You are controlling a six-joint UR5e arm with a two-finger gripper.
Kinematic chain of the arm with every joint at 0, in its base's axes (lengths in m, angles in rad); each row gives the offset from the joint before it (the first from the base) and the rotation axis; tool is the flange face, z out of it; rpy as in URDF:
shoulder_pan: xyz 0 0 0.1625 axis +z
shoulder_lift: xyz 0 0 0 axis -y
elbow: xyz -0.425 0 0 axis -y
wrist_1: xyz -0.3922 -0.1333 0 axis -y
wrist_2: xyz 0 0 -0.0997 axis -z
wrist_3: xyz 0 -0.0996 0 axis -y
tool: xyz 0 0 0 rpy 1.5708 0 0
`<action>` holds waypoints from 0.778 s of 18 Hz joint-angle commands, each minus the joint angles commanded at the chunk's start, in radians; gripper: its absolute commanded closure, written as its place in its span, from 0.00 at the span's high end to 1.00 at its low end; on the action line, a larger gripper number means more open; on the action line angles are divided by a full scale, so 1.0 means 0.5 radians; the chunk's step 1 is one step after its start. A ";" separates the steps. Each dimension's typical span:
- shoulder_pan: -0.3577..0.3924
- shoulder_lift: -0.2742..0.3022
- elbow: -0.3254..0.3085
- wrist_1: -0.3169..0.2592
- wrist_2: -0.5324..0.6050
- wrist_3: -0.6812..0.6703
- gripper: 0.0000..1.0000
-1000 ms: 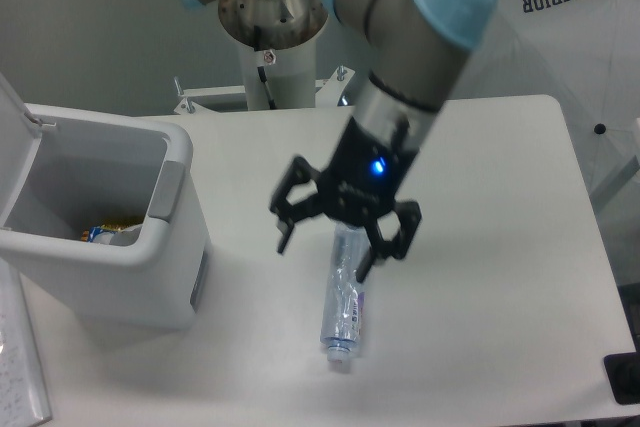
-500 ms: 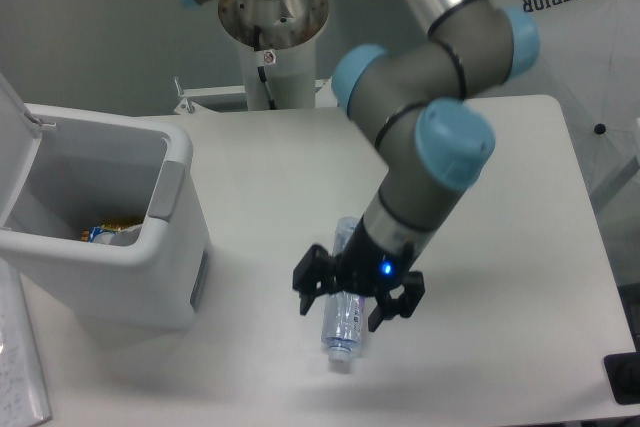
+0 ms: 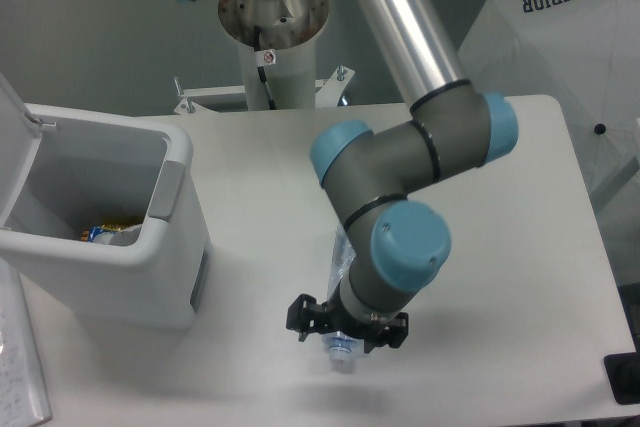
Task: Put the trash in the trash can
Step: 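Move the gripper to the clear plastic bottle's cap end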
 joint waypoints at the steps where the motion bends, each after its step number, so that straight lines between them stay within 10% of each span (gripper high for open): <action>1: -0.018 -0.022 0.006 0.003 0.046 0.000 1.00; 14: -0.114 -0.150 0.015 0.160 0.322 -0.012 0.96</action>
